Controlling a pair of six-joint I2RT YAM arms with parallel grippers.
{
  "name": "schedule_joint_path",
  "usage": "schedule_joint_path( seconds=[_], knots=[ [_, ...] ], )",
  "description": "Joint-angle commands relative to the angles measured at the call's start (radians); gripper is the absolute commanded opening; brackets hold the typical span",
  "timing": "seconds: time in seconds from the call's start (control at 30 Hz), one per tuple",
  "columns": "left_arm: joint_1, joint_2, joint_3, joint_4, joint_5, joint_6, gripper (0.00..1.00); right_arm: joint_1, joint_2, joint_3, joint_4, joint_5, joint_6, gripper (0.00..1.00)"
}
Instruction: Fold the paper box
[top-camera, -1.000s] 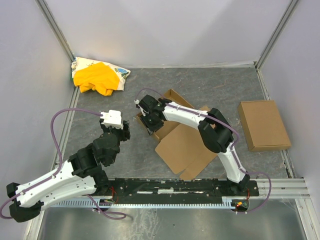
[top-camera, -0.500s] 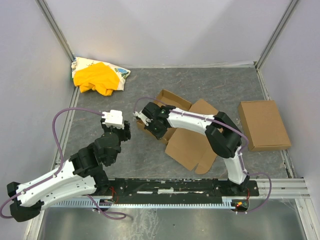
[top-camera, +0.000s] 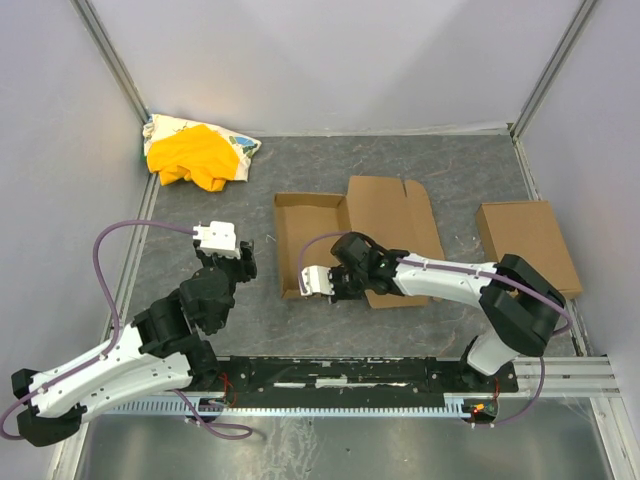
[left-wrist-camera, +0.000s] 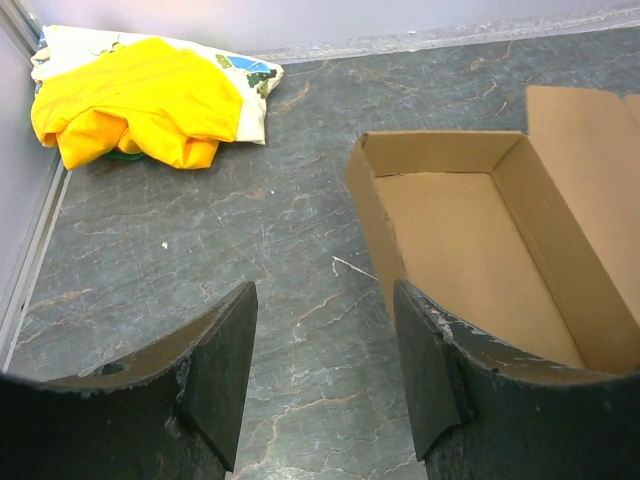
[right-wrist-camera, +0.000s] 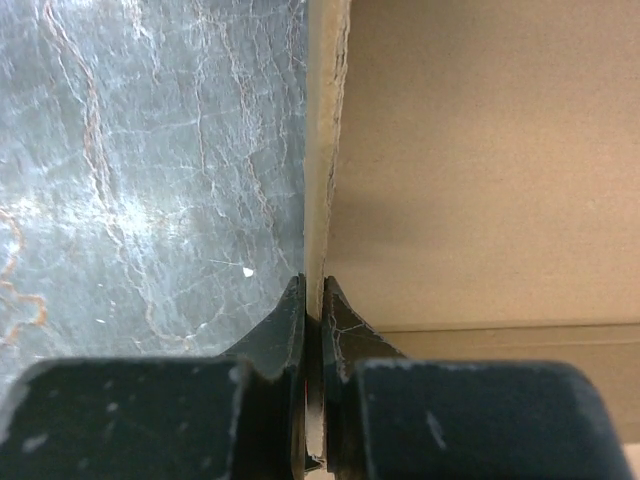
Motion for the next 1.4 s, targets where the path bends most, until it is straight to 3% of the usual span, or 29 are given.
schedule_joint_path(
  seconds=[0.0,0.03,0.1,0.2,0.4,0.47,0.53,0.7,0.8,0.87,0.97,1.07,1.2,1.37],
  knots=[
    [0.005,-0.003,0.000,0.047,-0.030,-0.034,0.63,0.016,0.005,-0.001,0.055,0.049,-0.235,0.24],
    [0.005,-0.005,0.001,0.045,-0.032,-0.035,0.63,0.029,0.005,-0.012,0.084,0.097,-0.250,0.40],
    [0.004,-0.008,0.000,0.043,-0.034,-0.037,0.63,0.045,-0.018,-0.050,0.155,0.165,-0.263,0.51],
    [0.005,-0.014,-0.001,0.044,-0.037,-0.037,0.63,0.050,-0.087,-0.106,0.254,0.216,-0.259,0.76],
    [0.005,-0.017,0.000,0.046,-0.036,-0.037,0.63,0.056,-0.293,-0.190,0.415,0.322,-0.051,0.78],
    [0.005,-0.019,0.000,0.046,-0.035,-0.038,0.63,0.055,-0.359,-0.188,0.427,0.366,0.127,0.85],
    [0.004,-0.019,0.000,0.046,-0.034,-0.039,0.63,0.055,-0.405,-0.152,0.382,0.401,0.344,0.99],
    [0.006,-0.019,0.000,0.050,-0.024,-0.039,0.64,0.052,-0.377,-0.016,0.137,0.597,1.091,1.00],
    [0.007,-0.022,0.002,0.048,-0.015,-0.042,0.64,0.036,-0.289,0.108,0.005,0.561,1.054,0.95],
    [0.006,-0.028,0.001,0.040,-0.014,-0.048,0.64,0.012,-0.197,0.246,-0.162,0.582,1.146,0.91],
    [0.007,-0.042,0.001,0.030,-0.021,-0.055,0.64,0.008,-0.104,0.418,-0.400,0.604,1.417,0.82],
    [0.007,-0.062,-0.003,0.033,-0.031,-0.057,0.64,0.049,-0.097,0.447,-0.549,0.693,1.737,0.77],
    [0.006,-0.067,-0.006,0.042,-0.021,-0.057,0.64,0.125,-0.121,0.385,-0.598,0.767,2.044,0.87],
    [0.007,-0.049,0.003,0.038,-0.009,-0.054,0.64,0.202,0.050,0.524,-0.774,0.770,2.165,0.90]
  ],
)
